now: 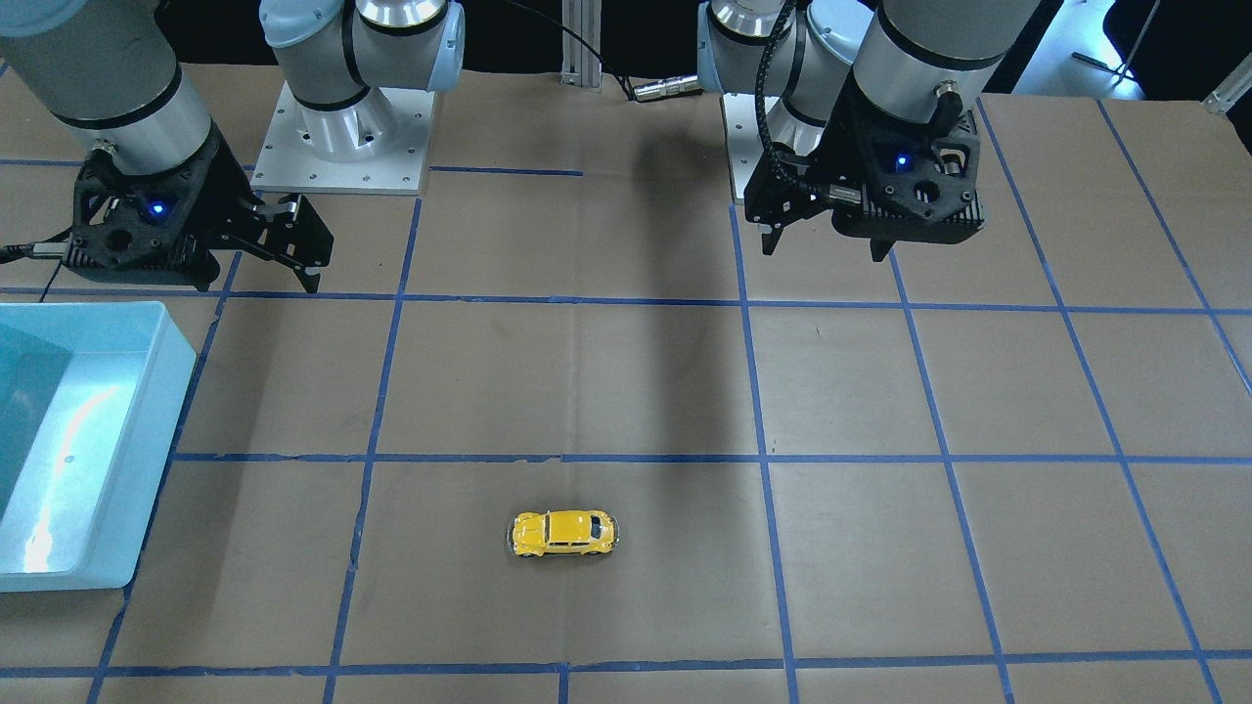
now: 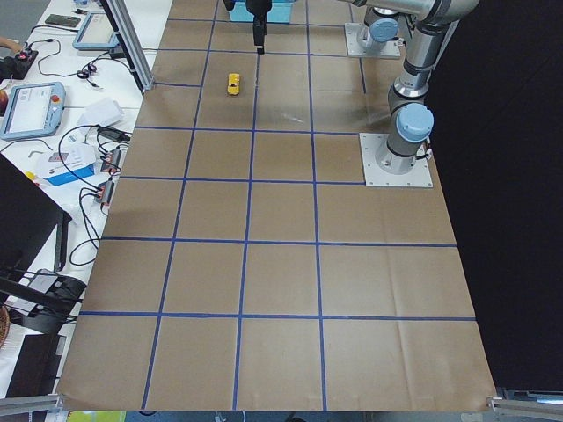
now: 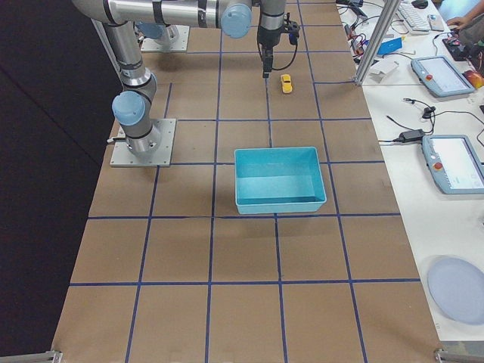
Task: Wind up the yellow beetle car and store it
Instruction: 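Move the right gripper over the stopped yellow car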
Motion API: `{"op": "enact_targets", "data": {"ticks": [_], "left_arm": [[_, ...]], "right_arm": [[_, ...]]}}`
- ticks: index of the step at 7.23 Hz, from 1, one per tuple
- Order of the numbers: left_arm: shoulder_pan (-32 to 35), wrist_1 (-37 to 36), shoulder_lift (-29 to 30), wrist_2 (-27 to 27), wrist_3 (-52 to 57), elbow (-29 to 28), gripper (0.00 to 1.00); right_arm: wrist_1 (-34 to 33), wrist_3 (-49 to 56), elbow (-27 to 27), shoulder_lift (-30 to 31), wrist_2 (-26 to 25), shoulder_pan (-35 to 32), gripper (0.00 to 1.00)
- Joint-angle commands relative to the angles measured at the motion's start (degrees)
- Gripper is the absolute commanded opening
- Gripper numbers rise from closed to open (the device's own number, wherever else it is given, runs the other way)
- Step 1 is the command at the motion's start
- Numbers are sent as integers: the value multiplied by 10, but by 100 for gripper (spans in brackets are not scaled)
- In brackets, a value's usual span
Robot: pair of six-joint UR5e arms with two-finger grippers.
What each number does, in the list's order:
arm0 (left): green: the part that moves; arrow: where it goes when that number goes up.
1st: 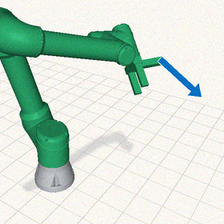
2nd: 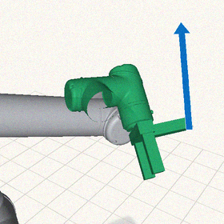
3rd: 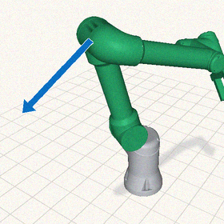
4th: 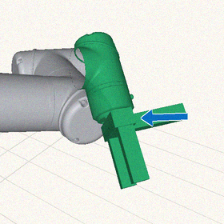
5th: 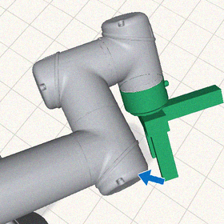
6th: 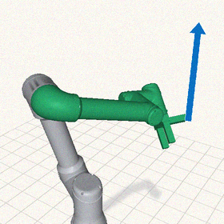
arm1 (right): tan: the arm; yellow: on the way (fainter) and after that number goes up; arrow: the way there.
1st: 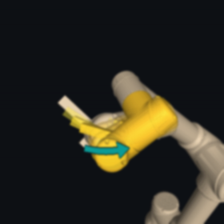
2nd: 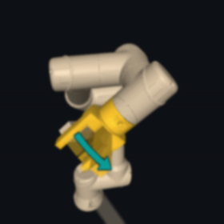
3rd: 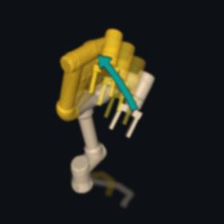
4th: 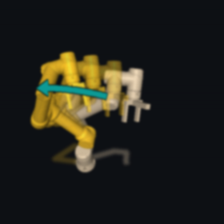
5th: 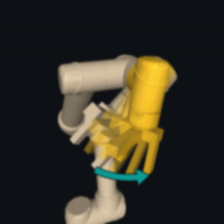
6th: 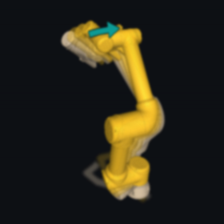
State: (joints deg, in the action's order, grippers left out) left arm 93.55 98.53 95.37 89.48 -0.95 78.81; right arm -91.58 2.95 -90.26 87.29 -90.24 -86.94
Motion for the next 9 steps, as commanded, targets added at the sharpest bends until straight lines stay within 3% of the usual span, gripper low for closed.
{"op": "enact_targets", "data": {"ticks": [1,4,5,8,9], "left_arm": [[0,0,-3,0,18,2,100],[-8,-3,-2,-6,30,2,100],[-29,-2,-2,-48,64,2,100],[-28,-5,-29,-28,60,23,100],[-28,-20,-36,-12,61,37,100]], "right_arm": [[0,-2,-2,-1,5,-1,100],[-73,62,-2,-53,31,-17,100],[-125,84,-1,-76,31,-37,100],[-259,312,45,-184,56,-108,100],[-269,350,49,-201,55,-130,100]]}}
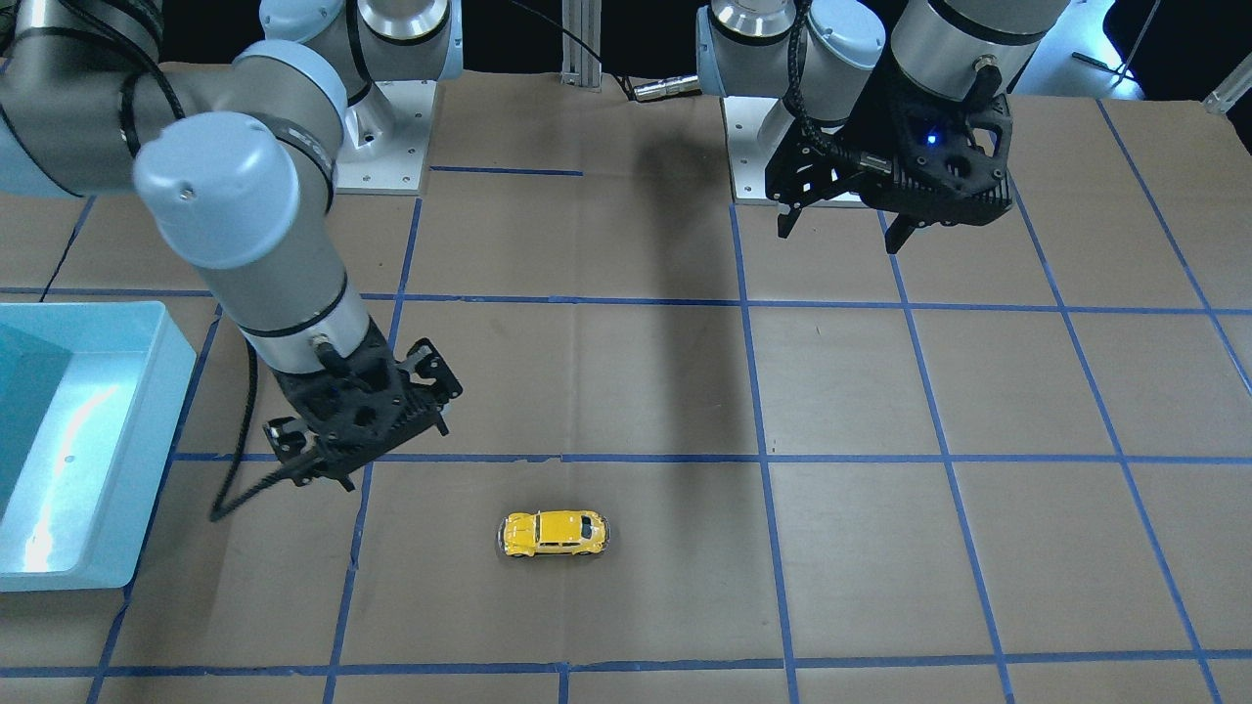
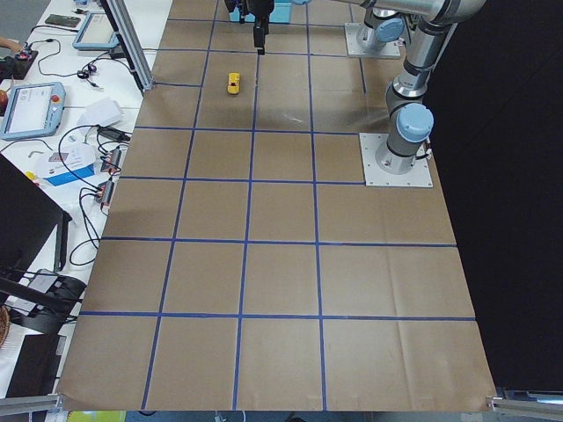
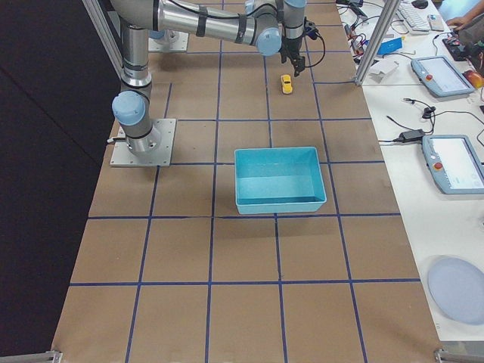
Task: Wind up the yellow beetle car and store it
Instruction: 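Move the right gripper over the stopped yellow car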
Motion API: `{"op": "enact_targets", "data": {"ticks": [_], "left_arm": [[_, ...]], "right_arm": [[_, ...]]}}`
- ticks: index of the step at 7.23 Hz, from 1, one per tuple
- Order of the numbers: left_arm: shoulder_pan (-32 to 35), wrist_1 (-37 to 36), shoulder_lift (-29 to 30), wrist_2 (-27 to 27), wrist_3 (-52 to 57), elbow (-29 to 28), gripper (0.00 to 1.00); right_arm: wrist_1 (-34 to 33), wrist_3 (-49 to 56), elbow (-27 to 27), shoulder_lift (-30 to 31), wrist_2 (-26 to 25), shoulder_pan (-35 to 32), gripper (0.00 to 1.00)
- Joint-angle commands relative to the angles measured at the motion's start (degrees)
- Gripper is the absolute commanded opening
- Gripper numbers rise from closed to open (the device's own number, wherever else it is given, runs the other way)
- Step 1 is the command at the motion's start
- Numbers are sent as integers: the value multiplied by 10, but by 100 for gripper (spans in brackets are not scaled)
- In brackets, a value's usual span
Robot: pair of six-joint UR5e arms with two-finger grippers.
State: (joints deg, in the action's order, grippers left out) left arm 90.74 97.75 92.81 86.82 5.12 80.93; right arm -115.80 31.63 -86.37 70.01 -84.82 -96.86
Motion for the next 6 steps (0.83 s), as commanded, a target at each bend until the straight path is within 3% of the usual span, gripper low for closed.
{"op": "enact_targets", "data": {"ticks": [1,3,4,6], "left_arm": [[0,-24,-12,15,1,24,100],[-1,-27,-12,15,2,25,100],[-4,-27,-12,13,2,25,100],[-8,-27,-11,12,3,25,100]], "right_arm": [[-40,129,10,-45,2,-34,100],[-81,337,10,-95,5,-62,100],[-101,375,11,-116,9,-67,100],[-128,378,10,-136,62,-67,100]]}}
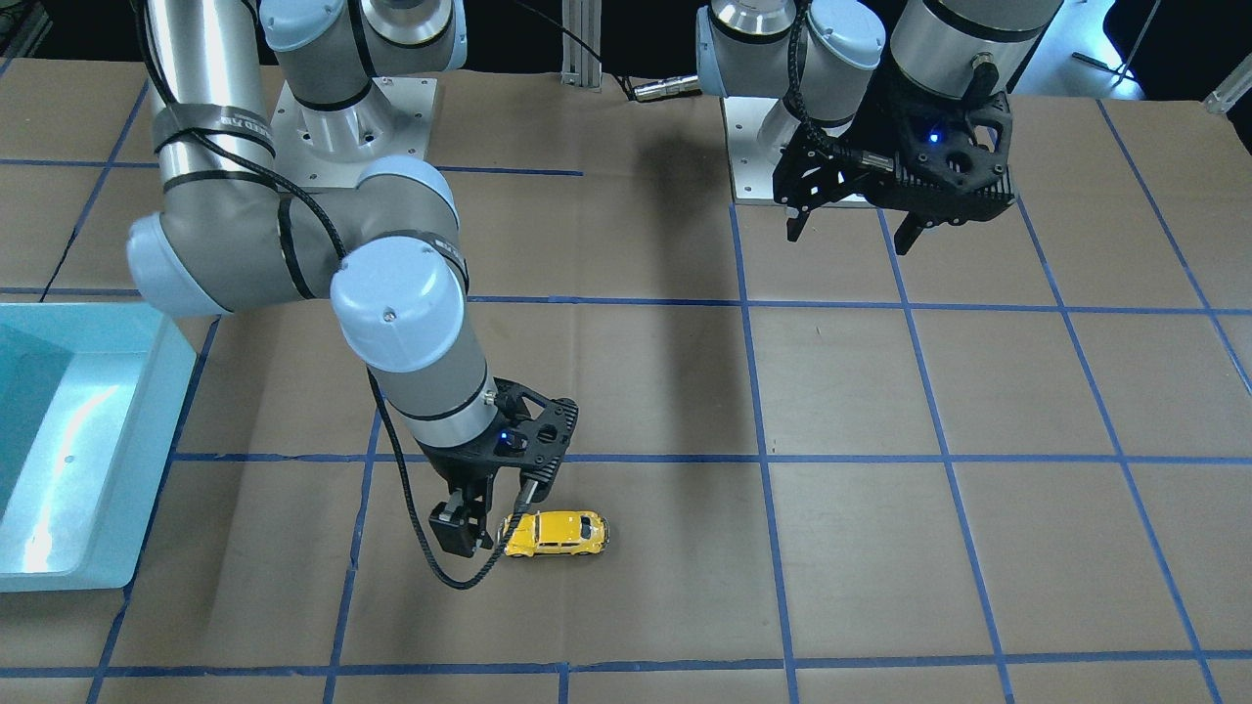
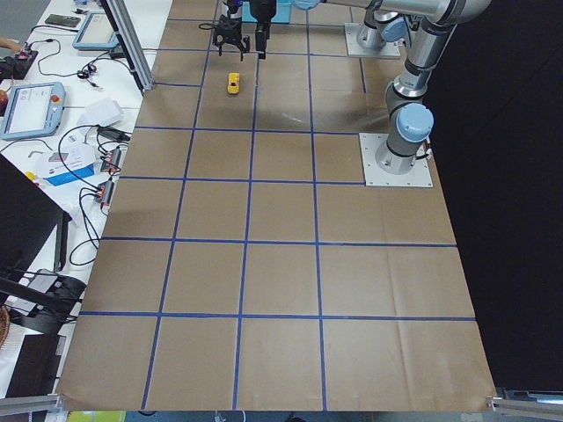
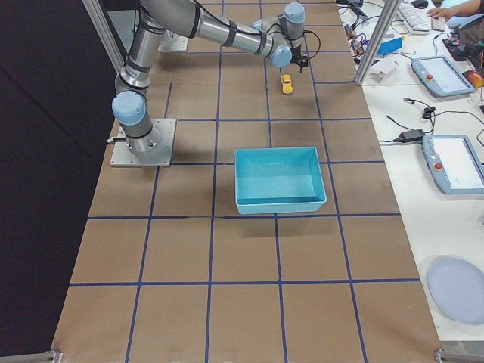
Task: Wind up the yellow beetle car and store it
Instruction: 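Move the right gripper over the stopped yellow car, then lower the right gripper and close it on the yellow car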
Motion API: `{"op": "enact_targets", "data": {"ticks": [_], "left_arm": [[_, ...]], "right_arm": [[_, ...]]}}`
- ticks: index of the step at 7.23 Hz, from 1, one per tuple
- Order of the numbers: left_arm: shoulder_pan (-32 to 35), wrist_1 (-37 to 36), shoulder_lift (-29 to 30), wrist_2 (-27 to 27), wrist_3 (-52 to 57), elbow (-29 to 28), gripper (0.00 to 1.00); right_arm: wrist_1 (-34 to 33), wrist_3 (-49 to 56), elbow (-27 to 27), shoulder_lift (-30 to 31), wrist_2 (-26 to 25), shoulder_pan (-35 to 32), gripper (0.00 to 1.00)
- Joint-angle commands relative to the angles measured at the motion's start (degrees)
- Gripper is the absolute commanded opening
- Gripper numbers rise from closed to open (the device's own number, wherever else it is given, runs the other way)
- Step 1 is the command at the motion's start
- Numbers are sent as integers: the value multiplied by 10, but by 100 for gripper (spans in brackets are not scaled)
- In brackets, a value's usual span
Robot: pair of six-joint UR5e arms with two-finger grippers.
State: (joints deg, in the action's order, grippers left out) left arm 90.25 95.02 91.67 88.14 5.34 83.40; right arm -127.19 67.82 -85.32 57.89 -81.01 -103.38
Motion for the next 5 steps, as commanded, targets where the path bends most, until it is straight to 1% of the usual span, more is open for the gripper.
{"op": "enact_targets", "data": {"ticks": [1,4,5], "left_arm": [[-3,0,-1,-2,1,-2,100],[-3,0,0,-2,0,-1,100],[-4,0,0,-2,1,0,100]], "right_arm": [[-32,31,0,-26,24,-2,100],[-49,44,1,-45,24,-2,100],[-64,42,-1,-58,25,-2,100]]}}
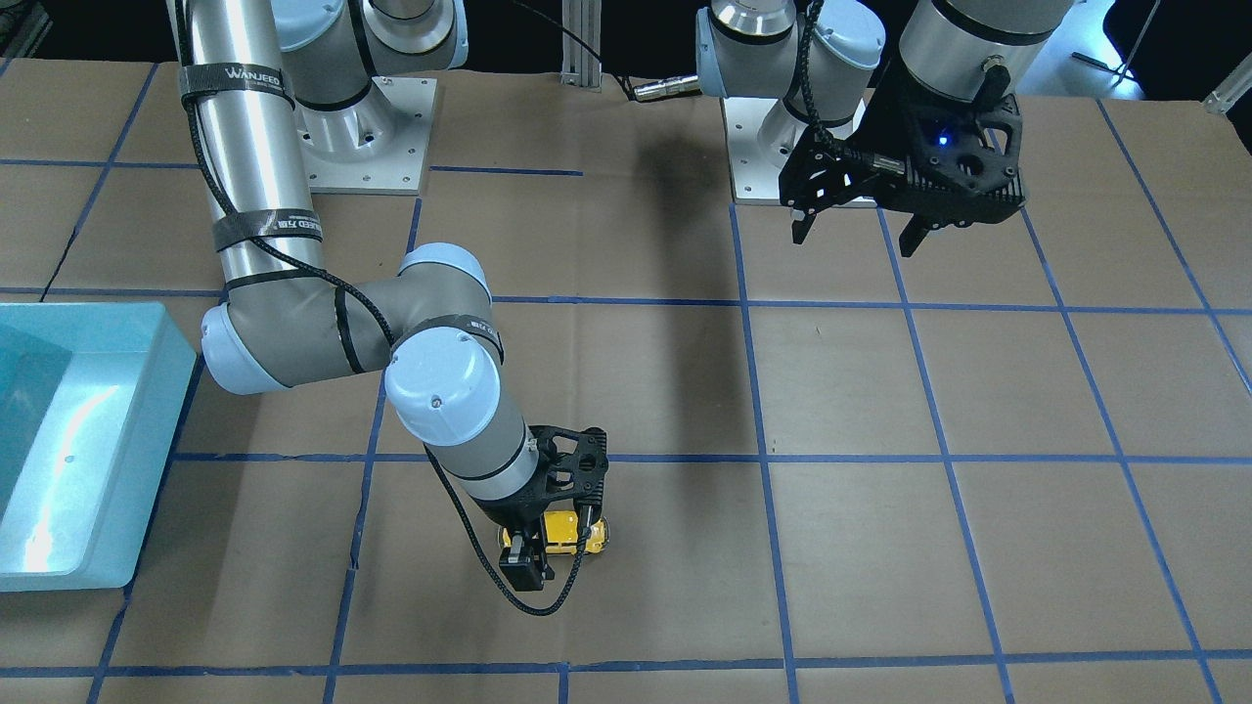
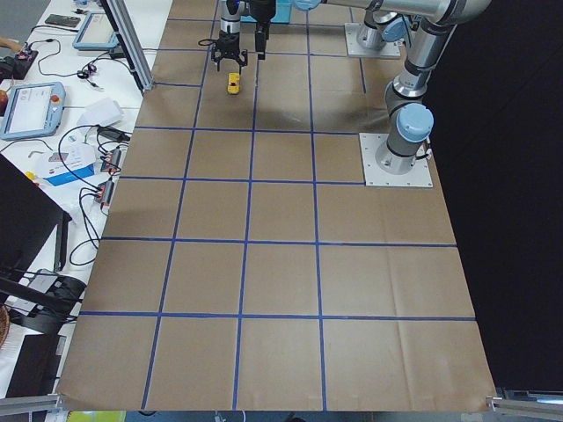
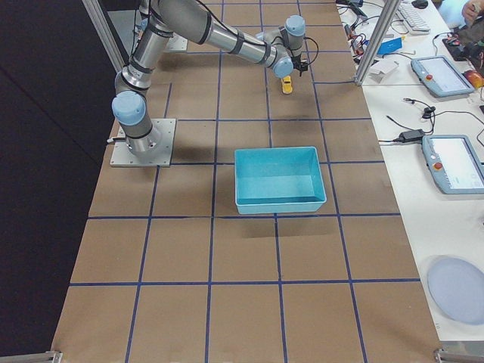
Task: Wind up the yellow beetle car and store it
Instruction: 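Lower the right gripper and close it on the yellow car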
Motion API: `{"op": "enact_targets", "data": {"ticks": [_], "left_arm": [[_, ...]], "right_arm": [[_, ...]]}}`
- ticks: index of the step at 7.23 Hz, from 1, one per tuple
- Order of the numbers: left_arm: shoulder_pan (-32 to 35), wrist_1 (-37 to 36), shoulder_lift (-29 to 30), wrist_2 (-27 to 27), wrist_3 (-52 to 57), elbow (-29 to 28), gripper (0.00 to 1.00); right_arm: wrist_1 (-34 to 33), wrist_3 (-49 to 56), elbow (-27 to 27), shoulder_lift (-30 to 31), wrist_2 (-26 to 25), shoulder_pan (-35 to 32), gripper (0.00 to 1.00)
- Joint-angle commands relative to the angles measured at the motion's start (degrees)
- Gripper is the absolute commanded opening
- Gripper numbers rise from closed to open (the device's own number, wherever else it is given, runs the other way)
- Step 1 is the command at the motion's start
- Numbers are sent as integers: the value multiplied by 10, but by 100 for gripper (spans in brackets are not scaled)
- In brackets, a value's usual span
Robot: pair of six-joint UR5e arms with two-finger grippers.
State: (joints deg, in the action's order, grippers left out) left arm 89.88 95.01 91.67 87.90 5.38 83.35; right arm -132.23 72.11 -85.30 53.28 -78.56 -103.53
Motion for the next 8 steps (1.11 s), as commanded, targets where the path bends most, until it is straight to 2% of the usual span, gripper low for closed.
{"op": "enact_targets", "data": {"ticks": [1,4,5,6,7,8], "left_arm": [[0,0,0,-1,0,0,100],[0,0,0,-1,0,1,100],[-1,0,0,-1,2,0,100],[-1,0,-1,0,3,0,100],[-1,0,-1,-1,2,-1,100],[0,0,-1,-1,1,-1,100]], "right_arm": [[-19,-13,-5,-14,1,-3,100],[-20,-41,-17,-15,2,-11,100],[-20,-41,-21,-15,3,-11,95],[-18,-54,-25,-14,-1,-11,65],[-19,-80,-28,-14,-3,-11,42],[-18,-81,-27,-13,-5,-11,30]]}}
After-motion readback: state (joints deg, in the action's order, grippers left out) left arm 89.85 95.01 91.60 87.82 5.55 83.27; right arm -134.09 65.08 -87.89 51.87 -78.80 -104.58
